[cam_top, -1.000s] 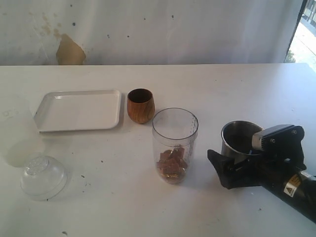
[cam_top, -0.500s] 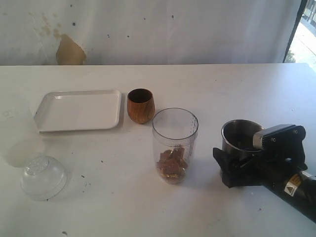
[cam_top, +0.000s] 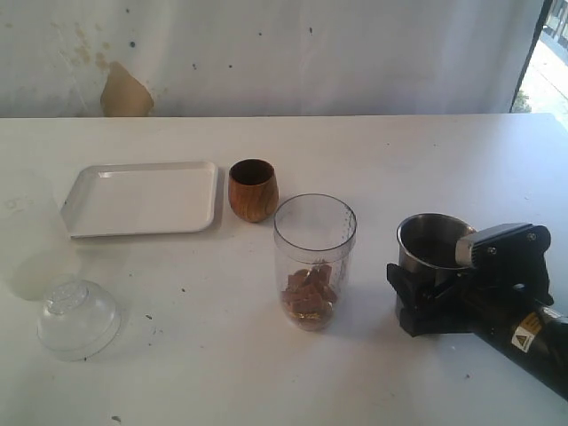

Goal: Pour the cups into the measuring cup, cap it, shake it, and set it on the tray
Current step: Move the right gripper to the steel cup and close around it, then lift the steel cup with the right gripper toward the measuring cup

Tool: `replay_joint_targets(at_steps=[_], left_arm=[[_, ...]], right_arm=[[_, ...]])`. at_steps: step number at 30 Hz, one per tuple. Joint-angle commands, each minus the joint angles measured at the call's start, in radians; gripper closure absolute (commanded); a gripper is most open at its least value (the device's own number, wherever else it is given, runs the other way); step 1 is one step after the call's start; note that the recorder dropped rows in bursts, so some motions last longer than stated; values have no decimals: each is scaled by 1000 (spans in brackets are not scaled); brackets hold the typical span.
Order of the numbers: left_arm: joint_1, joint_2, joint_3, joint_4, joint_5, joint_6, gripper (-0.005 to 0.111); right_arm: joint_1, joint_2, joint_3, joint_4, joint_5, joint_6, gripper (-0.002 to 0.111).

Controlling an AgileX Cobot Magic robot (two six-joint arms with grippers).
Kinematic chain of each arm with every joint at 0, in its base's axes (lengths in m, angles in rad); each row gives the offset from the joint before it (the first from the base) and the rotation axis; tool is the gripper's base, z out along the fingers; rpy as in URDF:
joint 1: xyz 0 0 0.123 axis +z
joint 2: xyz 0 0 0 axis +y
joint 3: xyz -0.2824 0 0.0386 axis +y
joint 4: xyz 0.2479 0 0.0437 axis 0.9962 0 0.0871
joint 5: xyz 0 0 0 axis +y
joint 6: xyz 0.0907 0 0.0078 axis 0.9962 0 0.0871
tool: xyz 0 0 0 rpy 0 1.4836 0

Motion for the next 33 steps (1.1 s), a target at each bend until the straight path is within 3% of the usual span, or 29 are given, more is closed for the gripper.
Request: replay_joint_targets(at_steps=[1, 4, 19, 33], left_arm=[[-3, -4, 6, 3, -12, -1, 106], [-3, -4, 6, 3, -12, -1, 106], [-3, -4, 6, 3, -12, -1, 106], [-3, -4, 6, 3, -12, -1, 106]], right_arm=[[-2, 2, -2, 9, -22, -4, 103], [-2, 2, -2, 9, -22, -4, 108], [-2, -144, -80, -1, -14, -4, 108], [-2, -182, -319, -92, 236, 101, 108]])
